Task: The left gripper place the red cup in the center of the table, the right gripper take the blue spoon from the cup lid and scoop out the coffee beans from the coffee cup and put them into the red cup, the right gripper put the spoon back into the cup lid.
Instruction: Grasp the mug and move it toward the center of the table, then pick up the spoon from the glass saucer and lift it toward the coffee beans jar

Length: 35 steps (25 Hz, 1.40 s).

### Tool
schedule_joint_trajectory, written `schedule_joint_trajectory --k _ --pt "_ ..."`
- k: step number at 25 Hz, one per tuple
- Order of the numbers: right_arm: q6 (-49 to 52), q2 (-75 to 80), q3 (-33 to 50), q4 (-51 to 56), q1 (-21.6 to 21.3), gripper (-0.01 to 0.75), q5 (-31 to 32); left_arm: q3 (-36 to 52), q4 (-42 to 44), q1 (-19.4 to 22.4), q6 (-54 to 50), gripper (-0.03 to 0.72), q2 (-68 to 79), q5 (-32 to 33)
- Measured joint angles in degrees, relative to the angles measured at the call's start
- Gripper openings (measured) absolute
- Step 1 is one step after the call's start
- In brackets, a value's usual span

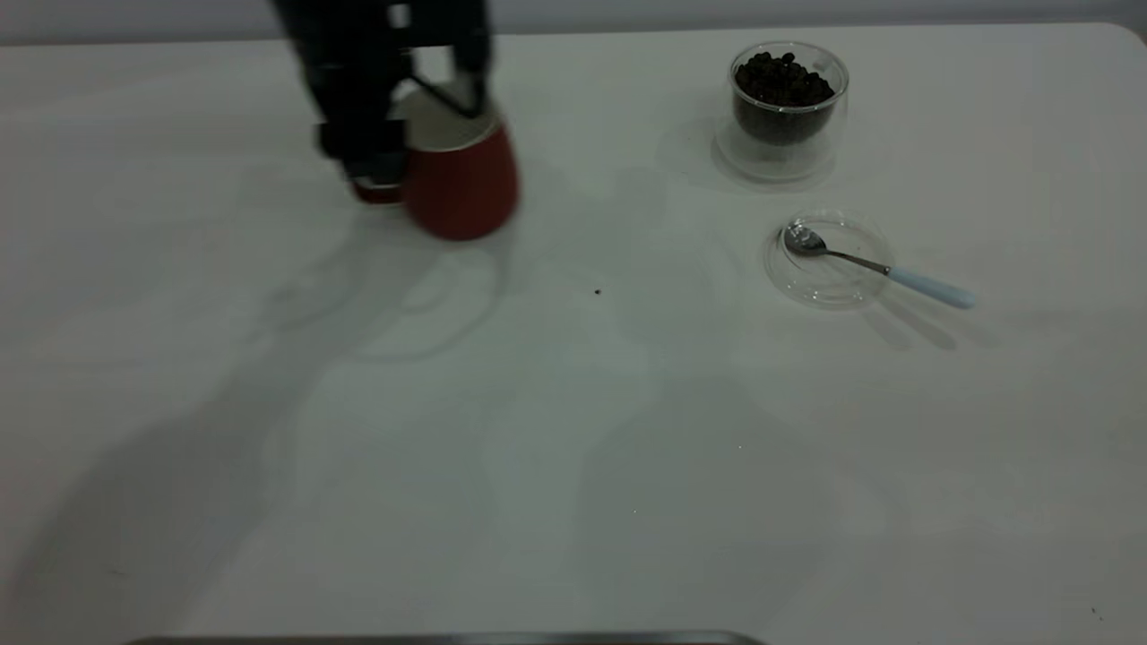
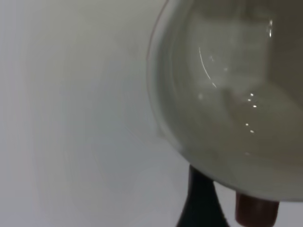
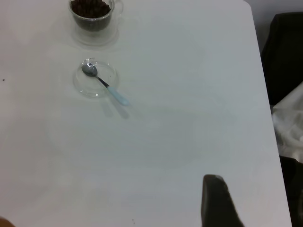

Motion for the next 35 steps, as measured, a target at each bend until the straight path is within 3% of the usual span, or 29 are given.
schedule_joint_trajectory --k 5,10,17,24,30,35 --pt "0.0 0.0 0.0 0.0 0.0 0.438 0.0 -3.2 -1.2 -4.6 -1.2 0.587 0.0 0.6" --pt "0.0 0.0 0.0 0.0 0.0 0.438 0.0 -5.0 -1.6 -6.1 -3.8 0.587 -0.4 8.2" --pt "0.0 0.0 0.0 0.0 0.0 0.438 0.0 -5.0 4.1 -6.1 -18.4 0.587 -10.4 22.1" --pt "0.0 0.0 0.0 0.0 0.0 0.438 0.0 -5.1 7.2 -6.1 -37.0 0.587 -27.9 42.3" --pt "0.0 0.0 0.0 0.0 0.0 0.438 0.0 -3.1 4.4 -6.1 -41.9 0.587 -43.2 42.3" --pt "0.0 0.0 0.0 0.0 0.0 0.438 0.0 5.7 -3.7 -6.1 -42.4 0.587 -61.1 42.3"
